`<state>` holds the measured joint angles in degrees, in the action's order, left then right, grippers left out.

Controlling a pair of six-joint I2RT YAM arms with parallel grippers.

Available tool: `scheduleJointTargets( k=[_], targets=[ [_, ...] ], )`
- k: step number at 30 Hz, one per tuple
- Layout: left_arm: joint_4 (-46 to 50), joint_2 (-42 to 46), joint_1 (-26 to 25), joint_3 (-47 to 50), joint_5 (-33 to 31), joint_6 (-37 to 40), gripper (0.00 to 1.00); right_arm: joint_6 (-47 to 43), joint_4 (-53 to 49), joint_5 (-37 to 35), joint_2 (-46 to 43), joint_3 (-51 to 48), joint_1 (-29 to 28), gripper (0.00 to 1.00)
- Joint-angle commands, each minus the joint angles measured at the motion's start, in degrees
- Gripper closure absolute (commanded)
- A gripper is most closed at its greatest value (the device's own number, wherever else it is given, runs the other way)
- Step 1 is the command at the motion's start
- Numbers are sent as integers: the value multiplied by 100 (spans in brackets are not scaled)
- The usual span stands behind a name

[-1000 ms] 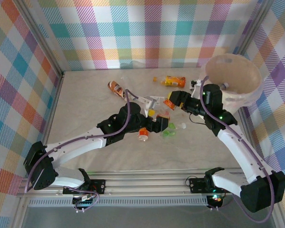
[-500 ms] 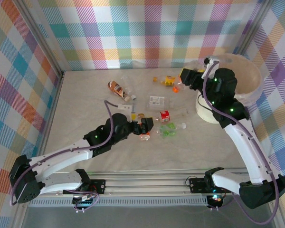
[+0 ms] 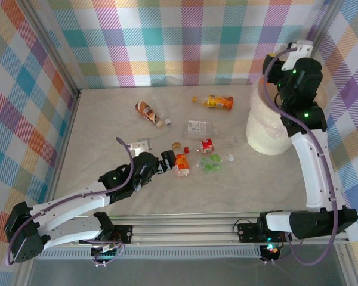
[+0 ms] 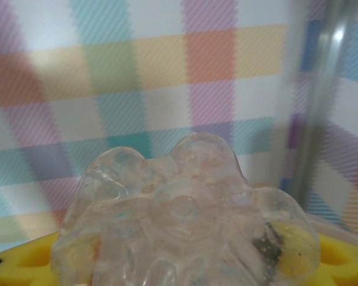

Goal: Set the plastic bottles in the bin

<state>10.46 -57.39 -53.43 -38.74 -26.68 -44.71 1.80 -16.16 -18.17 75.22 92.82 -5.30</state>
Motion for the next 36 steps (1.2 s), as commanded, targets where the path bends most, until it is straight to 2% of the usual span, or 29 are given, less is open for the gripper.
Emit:
scheduleJointTargets(
  k=[1, 5, 9, 16, 20, 22, 28, 33, 36],
  targets=[
    [417, 155, 43, 93, -375, -389, 0, -454, -333, -651, 131, 79, 309, 56],
    [479, 164, 43, 155, -461, -499, 0, -699, -231, -940, 198, -245, 605, 56],
    [477, 115, 43, 166, -452, -537, 0, -1385, -63, -1399, 410, -452, 829, 54],
    [448, -59, 52, 137, -417, -556, 0, -1934, 540, -1546, 580, -822, 1135, 51],
    [415, -140, 52, 91, -353, -572, 0, -2121, 698, -1558, 690, -981, 1269, 46],
    [421, -169, 52, 78, -316, -573, 0, -2216, 698, -1587, 735, -1004, 1303, 42],
    [434, -218, 61, 77, -294, -607, 0, -2228, 673, -1805, 692, -1011, 1329, 21],
    [311, -327, 61, 77, -256, -631, 0, -1952, 407, -1782, 491, -962, 1326, 12],
    [157, -483, 69, 81, -147, -643, 0, -1523, -112, -1483, 302, -854, 1329, 8]
  ],
)
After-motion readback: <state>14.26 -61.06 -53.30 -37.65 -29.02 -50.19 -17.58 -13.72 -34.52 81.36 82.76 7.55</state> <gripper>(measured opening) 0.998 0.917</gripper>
